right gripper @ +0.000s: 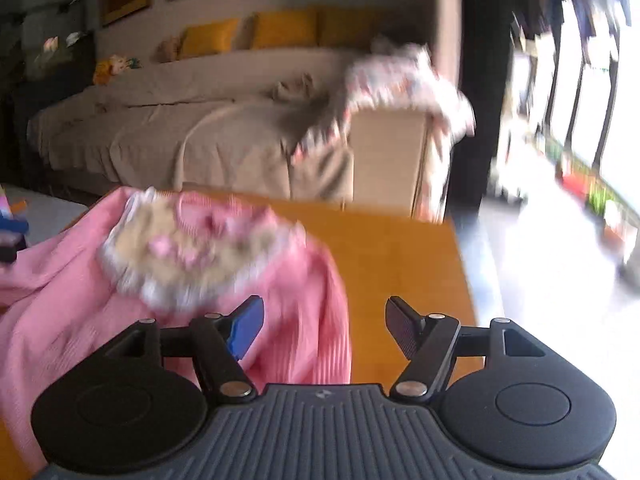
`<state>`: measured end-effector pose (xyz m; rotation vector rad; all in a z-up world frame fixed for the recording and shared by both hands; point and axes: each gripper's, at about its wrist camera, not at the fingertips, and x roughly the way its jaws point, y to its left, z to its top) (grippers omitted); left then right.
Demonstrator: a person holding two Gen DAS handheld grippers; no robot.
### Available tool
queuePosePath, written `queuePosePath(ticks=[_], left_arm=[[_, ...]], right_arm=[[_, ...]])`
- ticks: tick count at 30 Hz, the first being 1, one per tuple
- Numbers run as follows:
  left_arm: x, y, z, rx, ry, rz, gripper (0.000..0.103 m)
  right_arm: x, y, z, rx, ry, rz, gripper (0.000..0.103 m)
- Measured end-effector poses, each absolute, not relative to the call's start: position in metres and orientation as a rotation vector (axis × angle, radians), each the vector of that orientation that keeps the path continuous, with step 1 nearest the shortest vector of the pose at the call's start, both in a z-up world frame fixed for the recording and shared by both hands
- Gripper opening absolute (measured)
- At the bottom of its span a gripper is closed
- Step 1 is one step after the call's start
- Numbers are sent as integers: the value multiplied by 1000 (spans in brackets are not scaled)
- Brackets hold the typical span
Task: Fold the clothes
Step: 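Lower the garment onto the table and open both grippers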
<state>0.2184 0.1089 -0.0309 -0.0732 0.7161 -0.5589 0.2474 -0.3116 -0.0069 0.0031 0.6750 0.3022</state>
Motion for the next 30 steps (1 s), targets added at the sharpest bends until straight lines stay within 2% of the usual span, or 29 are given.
queuePosePath(ticks=[6,8,10,11,16,19,25,28,30], left_arm=[[208,87,-75,-141,825,-565,88],[208,92,-75,-166,824,-538,88],[206,102,-69,-172,808,-510,89],[205,106,-67,-175,800,-496,90],[201,130,-52,-190,760,-425,94],[199,144,-43,-199,736,-382,95],[189,160,-34,-200,720,-339,98],[182,161,-33,-147,717,-320,98],[181,161,-33,-73,694,-259,99]], right_arm=[[211,-332,-52,263,804,333,56],[206,-322,-58,230,786,347,25],[208,-312,-51,187,749,352,10],[210,-309,-42,162,716,341,6],[215,-325,56,10,363,184,4],[221,-336,81,-71,303,101,4],[237,-341,25,-70,528,92,5],[223,-330,6,-87,583,139,11],[208,-314,0,-114,600,215,21]])
